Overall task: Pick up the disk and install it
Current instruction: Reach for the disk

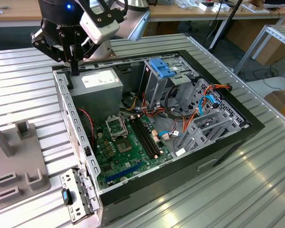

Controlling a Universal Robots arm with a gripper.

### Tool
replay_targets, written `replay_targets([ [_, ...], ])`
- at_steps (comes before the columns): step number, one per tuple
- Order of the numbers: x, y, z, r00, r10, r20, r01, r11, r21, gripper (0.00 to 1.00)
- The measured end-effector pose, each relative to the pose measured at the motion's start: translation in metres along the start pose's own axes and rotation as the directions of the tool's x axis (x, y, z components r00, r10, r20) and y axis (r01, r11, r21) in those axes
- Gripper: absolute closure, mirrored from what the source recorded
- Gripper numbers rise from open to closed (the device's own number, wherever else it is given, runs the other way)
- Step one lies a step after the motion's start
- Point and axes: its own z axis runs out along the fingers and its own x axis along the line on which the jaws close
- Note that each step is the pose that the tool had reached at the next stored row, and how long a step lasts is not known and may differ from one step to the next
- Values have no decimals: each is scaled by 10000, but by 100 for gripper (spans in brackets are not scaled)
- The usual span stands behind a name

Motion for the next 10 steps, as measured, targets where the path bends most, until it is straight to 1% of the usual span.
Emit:
replay_targets([
  [5,41,-3,-1,10000,-1,0,1,10000,0,89],
  [7,78,-6,-2,10000,0,0,0,10000,-1,89],
  [10,103,-8,-3,10000,0,0,0,10000,0,89],
])
